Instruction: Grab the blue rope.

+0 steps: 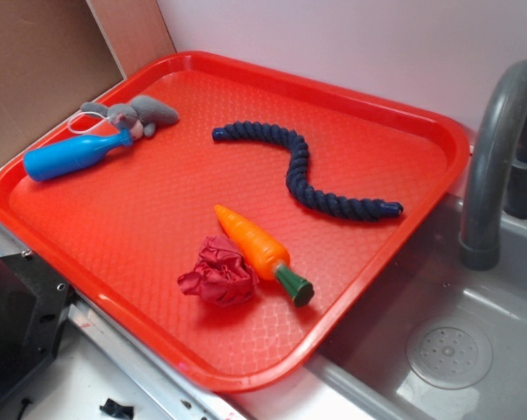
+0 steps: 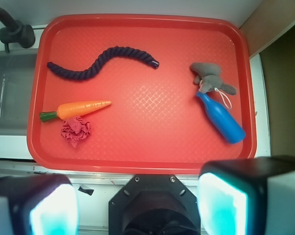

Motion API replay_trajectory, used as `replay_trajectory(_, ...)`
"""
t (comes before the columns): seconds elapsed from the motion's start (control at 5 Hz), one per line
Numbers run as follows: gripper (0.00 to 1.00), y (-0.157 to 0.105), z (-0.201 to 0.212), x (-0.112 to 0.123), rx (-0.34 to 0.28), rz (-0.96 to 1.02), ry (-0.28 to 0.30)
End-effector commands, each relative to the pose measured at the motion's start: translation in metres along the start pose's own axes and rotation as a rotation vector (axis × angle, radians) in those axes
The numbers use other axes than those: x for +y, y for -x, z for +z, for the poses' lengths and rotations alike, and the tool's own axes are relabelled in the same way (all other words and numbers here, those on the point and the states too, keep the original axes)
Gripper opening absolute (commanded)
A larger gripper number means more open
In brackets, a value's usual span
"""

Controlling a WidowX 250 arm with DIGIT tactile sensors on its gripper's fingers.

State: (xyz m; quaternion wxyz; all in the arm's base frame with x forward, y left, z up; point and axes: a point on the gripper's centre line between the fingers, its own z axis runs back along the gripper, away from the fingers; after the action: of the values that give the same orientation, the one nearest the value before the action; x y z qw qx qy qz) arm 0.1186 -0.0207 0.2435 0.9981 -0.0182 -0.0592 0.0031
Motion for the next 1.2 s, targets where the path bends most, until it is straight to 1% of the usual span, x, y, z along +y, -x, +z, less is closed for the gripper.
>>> replay_trajectory(0.0,1.00,0.000,0.000,0.000,0.000,0.000,0.000)
replay_trajectory(0.2,1.00,-0.006,-0.007,-0.005,-0.061,0.202,-0.038)
replay_trajectory(0.4,1.00,-0.015,-0.016,-0.018,-0.110,0.391,-0.083)
replay_trajectory(0.6,1.00,-0.036,-0.041,-0.035,-0.135,0.658,0.021)
replay_trajectory(0.8,1.00,-0.061,-0.071,-0.045,-0.114,0.865,0.031)
replay_trajectory(1.0,1.00,-0.084,-0.112,-0.058,-0.113,0.978,0.100)
